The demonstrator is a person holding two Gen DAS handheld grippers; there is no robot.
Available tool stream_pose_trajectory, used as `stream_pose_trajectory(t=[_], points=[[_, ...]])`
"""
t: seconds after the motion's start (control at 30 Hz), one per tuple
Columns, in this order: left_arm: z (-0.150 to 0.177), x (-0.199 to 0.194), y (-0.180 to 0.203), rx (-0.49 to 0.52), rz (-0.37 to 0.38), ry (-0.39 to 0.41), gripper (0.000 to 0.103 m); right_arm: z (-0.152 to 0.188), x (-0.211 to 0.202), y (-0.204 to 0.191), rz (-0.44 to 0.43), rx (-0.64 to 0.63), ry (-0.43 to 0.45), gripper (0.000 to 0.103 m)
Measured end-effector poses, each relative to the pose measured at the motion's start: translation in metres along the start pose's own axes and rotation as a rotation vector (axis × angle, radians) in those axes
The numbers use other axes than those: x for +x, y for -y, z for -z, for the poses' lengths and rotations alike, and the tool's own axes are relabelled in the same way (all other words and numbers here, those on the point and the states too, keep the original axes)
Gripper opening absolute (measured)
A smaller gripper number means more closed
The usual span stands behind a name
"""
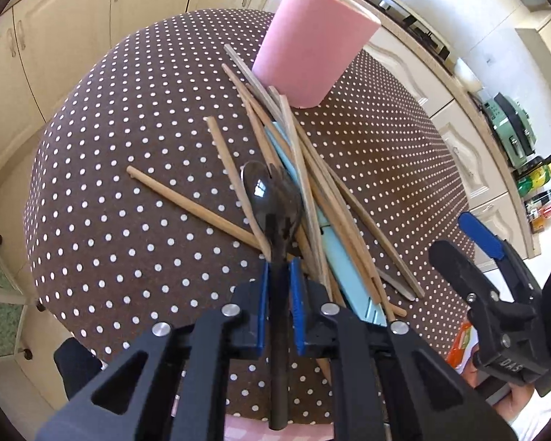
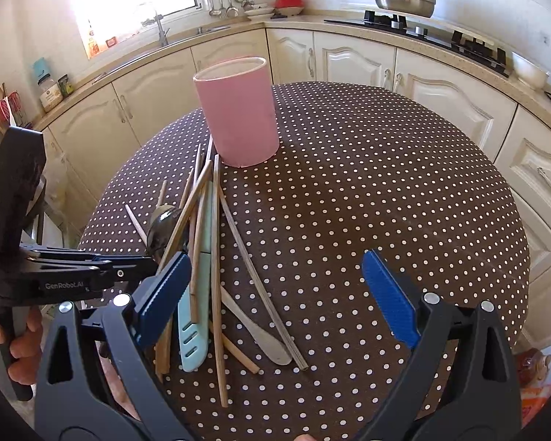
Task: Organize utensils
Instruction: 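Grasp the black spork with the left tool while the right tool lowers toward the pile, then grasp a wooden chopstick with the right tool while the left tool lifts the spork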
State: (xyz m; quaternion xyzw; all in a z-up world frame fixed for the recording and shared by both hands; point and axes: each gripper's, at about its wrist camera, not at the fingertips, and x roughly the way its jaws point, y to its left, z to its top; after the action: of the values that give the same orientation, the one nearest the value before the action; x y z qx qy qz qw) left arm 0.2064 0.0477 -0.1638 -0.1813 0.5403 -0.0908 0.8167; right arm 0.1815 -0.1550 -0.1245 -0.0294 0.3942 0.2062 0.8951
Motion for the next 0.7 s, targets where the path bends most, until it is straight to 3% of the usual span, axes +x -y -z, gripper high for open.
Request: stream_pose_trajectory(t=[0.23,0.53,0.7], points=[[0.010,-0.023,-0.016,-0.006,0.049,0.043,0.011,-0.007,0.005,-0.009,-0.020,-0.020,-0.025,0.092],[0.012,-0.049,-0.038,-0.017,0.053,0.105,0.011,-0.019,0.020,-0.020,-0.010,-0.064,-0.073,0.092],[0.007,-0.061,-0.051,-0.035,0.035,0.137,0.011,-0.033,0.035,-0.022,0.004,-0.097,-0.119,0.071]])
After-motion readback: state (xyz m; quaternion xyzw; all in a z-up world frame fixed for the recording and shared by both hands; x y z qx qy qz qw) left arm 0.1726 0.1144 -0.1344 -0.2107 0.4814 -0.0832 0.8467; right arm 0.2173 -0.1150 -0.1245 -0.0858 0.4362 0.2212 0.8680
